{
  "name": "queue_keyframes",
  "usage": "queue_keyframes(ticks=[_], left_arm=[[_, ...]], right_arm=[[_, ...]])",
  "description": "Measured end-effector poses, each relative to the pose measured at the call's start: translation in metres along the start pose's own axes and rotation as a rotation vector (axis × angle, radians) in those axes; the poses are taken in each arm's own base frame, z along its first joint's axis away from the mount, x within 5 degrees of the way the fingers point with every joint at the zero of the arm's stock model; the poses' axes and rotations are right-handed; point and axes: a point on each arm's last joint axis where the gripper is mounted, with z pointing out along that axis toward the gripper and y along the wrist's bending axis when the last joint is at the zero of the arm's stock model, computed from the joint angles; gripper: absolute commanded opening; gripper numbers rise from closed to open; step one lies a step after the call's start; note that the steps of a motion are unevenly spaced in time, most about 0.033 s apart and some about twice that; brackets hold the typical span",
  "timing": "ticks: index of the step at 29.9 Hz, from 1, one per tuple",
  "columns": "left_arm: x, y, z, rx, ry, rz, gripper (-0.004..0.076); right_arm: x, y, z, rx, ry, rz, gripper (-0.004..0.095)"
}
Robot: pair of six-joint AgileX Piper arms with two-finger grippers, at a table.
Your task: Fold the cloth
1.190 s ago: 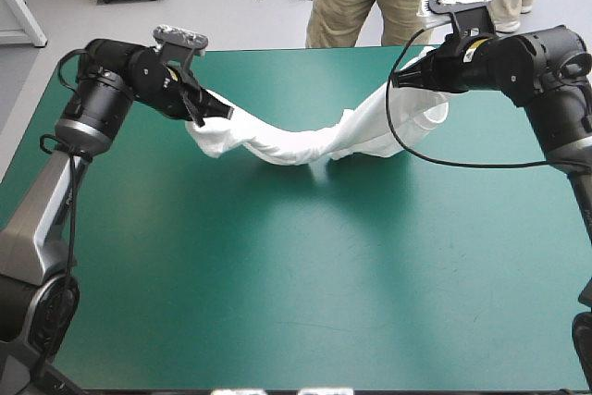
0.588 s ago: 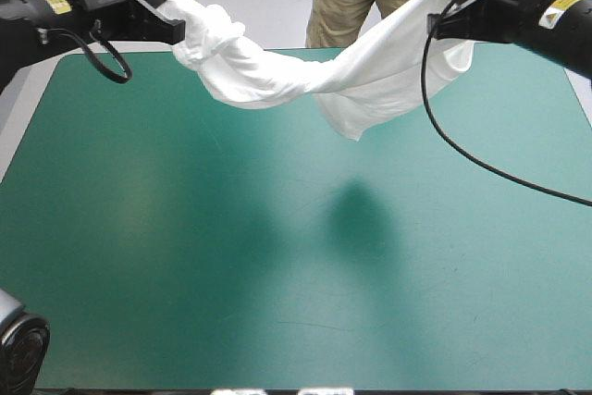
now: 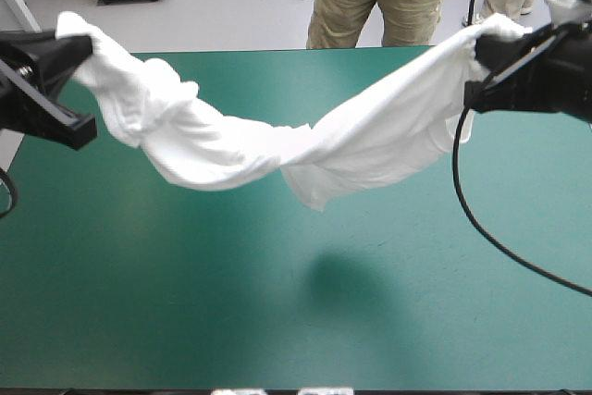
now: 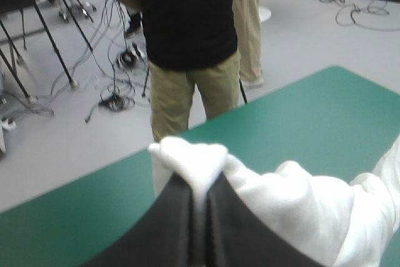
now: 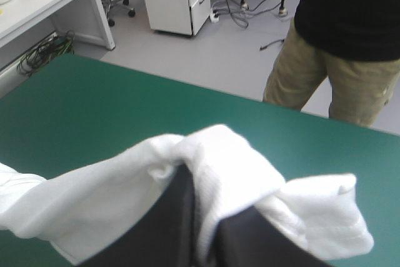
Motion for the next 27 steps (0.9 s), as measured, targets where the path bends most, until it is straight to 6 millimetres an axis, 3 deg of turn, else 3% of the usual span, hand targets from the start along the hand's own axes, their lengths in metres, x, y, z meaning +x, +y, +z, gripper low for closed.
queue_keyframes(ticks=[6,11,16,23,27], left_arm=[[0.071,-0.008,0.032,0.044,0.282,-0.095,-0.0009],[0.14,-0.012,0.076,0.063,0.511,-0.172,-0.0009],[0.192,-0.01,0.135,0.034,0.588,-0.229,-0.0009],[0.231,0.002,0.216,-0.016,0.621,-0.218,-0.0009],[0.258,0.004,0.253,-0.016,0.693,-0.222,-0.0009]], right_arm=[[0.058,-0.003,0.009,0.001,0.188,0.072,-0.0017],[0.113,-0.011,0.041,0.017,0.366,0.123,-0.0017],[0.149,-0.026,0.099,0.061,0.385,0.17,-0.0017],[0.174,-0.048,0.192,0.113,0.434,0.226,-0.0017],[0.189,-0.059,0.242,0.13,0.502,0.232,-0.0017]])
